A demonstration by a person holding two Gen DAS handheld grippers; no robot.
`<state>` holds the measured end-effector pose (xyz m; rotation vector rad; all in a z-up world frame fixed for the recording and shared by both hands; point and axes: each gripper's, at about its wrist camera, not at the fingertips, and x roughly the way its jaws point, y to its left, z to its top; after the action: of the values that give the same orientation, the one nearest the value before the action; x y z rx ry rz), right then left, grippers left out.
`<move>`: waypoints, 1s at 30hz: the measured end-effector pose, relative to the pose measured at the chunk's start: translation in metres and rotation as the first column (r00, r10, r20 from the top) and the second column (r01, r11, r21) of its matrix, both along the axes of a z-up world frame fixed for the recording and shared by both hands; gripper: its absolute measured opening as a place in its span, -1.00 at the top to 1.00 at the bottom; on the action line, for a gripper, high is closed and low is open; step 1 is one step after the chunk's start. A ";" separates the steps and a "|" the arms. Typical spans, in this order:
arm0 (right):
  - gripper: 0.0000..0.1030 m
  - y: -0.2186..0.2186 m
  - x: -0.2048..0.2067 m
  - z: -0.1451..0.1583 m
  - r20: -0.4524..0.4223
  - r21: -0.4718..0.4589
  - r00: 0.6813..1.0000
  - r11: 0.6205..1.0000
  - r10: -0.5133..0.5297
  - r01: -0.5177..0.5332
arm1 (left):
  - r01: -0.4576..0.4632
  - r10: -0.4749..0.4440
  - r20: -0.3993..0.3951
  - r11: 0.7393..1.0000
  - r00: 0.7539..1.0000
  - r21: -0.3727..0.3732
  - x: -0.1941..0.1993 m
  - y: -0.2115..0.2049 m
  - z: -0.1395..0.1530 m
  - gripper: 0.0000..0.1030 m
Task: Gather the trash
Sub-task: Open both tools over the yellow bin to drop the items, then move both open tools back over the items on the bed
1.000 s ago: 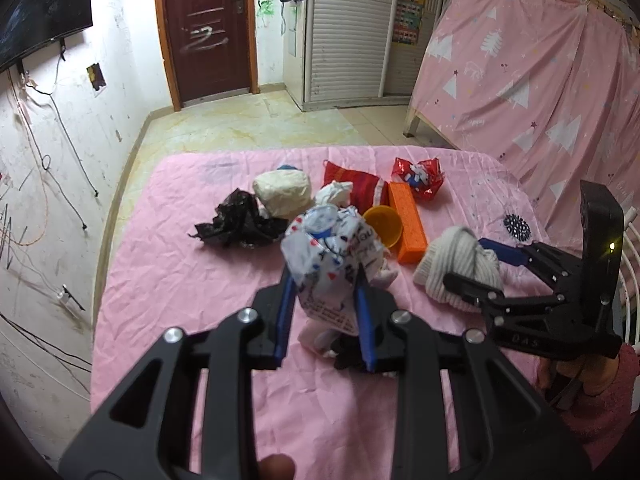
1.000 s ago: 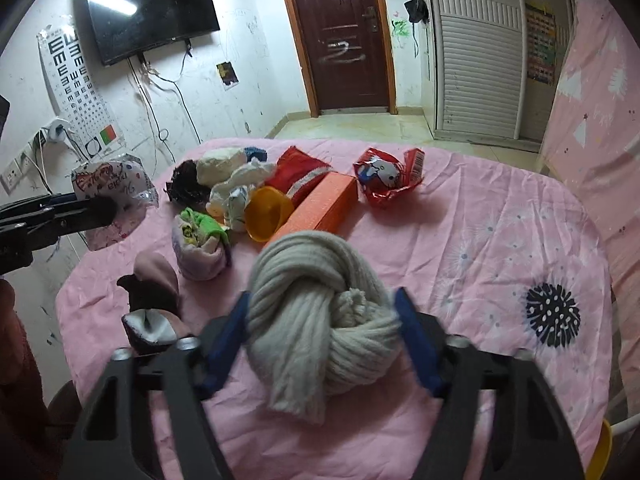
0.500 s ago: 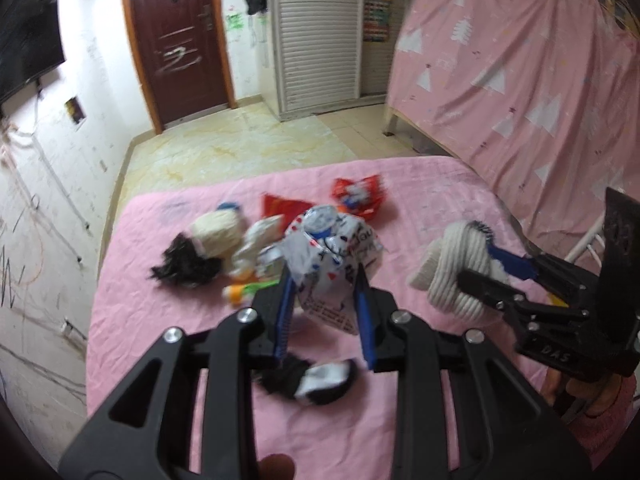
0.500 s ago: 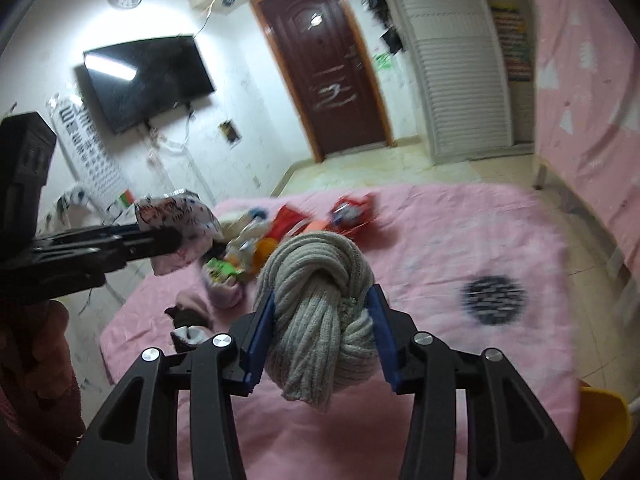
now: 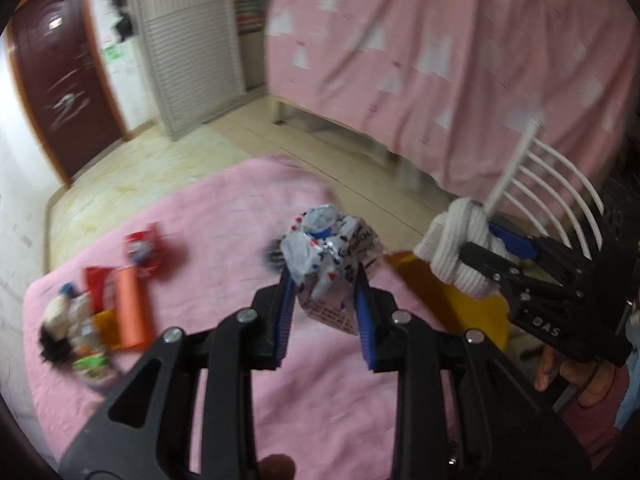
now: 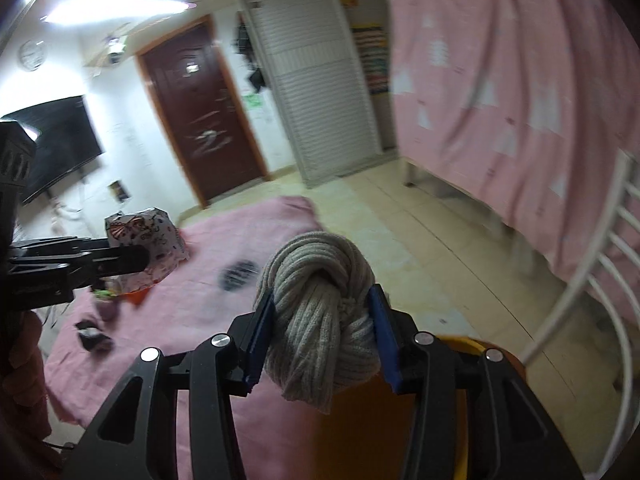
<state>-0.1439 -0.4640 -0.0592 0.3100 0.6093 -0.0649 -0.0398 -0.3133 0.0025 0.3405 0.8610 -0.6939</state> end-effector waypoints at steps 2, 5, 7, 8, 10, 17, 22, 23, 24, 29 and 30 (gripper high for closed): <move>0.17 -0.015 -0.007 -0.012 -0.026 0.015 0.999 0.999 -0.037 0.038 | 0.035 -0.035 -0.013 0.999 0.999 0.014 -0.006 -0.018 -0.007 0.48; 0.03 -0.034 -0.018 -0.031 -0.071 0.048 0.994 0.995 -0.084 0.087 | 0.096 -0.094 -0.049 0.995 0.994 0.034 -0.015 -0.047 -0.022 0.39; 0.00 -0.041 -0.026 -0.040 -0.081 0.058 0.992 0.993 -0.101 0.106 | 0.133 -0.130 -0.066 0.990 0.989 0.042 -0.023 -0.062 -0.029 0.01; -0.05 -0.044 -0.028 -0.042 -0.085 0.063 0.990 0.991 -0.112 0.118 | 0.142 -0.139 -0.068 0.989 0.988 0.040 -0.026 -0.068 -0.031 -0.26; -0.11 -0.050 -0.036 -0.045 -0.086 0.065 0.986 0.987 -0.143 0.149 | 0.165 -0.162 -0.066 0.986 0.985 0.038 -0.032 -0.079 -0.033 -0.30; -0.14 -0.076 -0.050 -0.045 -0.078 0.084 0.972 0.970 -0.223 0.229 | 0.206 -0.204 -0.070 0.978 0.977 0.031 -0.045 -0.084 -0.031 -0.31; -0.14 -0.062 -0.037 -0.030 -0.057 0.070 0.981 0.980 -0.185 0.189 | 0.151 -0.150 -0.081 0.989 0.985 -0.006 -0.032 -0.053 -0.020 -0.32; -0.14 -0.057 -0.033 -0.026 -0.053 0.066 0.983 0.982 -0.176 0.180 | 0.139 -0.139 -0.079 0.990 0.987 -0.012 -0.030 -0.046 -0.017 -0.32; -0.14 -0.052 -0.030 -0.023 -0.047 0.063 0.985 0.984 -0.165 0.167 | 0.116 -0.117 -0.073 0.993 0.990 -0.023 -0.026 -0.035 -0.013 -0.32; -0.14 -0.016 -0.004 -0.003 -0.027 0.040 0.996 0.995 -0.087 0.088 | 0.021 -0.023 -0.039 0.998 0.999 -0.053 -0.012 0.012 0.001 -0.44; -0.15 -0.008 0.002 0.000 -0.025 0.035 0.997 0.997 -0.071 0.072 | -0.001 -0.001 -0.029 0.998 1.000 -0.056 -0.009 0.022 0.004 -0.46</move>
<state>-0.1415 -0.4723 -0.0596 0.3666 0.6239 -0.1265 -0.0492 -0.2909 0.0063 0.2806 0.8668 -0.7232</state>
